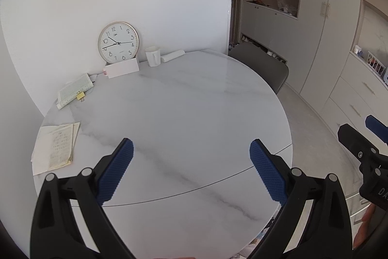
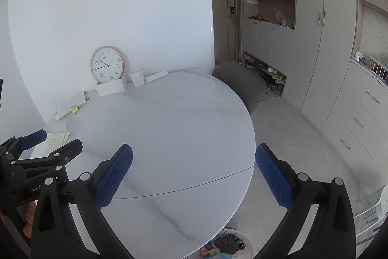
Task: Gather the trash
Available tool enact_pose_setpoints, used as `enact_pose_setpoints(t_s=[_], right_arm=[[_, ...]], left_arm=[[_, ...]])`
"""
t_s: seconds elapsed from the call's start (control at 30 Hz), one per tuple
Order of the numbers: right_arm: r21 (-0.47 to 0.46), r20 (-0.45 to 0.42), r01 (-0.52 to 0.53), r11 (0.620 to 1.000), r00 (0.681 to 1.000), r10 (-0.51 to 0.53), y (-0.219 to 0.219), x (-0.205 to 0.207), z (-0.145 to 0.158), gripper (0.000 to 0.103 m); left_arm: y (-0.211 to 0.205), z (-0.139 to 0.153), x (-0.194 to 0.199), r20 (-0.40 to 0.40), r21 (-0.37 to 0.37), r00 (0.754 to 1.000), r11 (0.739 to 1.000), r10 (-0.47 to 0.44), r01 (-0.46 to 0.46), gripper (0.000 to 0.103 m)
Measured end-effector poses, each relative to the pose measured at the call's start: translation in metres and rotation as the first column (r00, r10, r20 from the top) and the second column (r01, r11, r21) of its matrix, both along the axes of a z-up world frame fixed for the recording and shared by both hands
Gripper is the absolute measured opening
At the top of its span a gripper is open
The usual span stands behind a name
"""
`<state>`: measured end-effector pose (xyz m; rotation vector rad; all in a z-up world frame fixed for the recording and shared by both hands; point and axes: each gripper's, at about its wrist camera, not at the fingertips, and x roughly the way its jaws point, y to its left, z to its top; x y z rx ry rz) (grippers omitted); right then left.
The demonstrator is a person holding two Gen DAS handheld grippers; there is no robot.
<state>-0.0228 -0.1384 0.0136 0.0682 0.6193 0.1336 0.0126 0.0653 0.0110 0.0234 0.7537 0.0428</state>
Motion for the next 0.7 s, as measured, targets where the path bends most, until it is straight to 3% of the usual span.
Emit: enact_pose_setpoints(t_s=[0.7], right_arm=[[-0.010, 0.003, 0.002, 1.000, 1.000, -0.002, 0.0042, -0.0049, 0.0004, 0.101]], left_arm=[[0.0011, -0.0001, -0.0044, 0.005, -0.004, 1.000, 1.000, -0.001, 0.001, 0.092]])
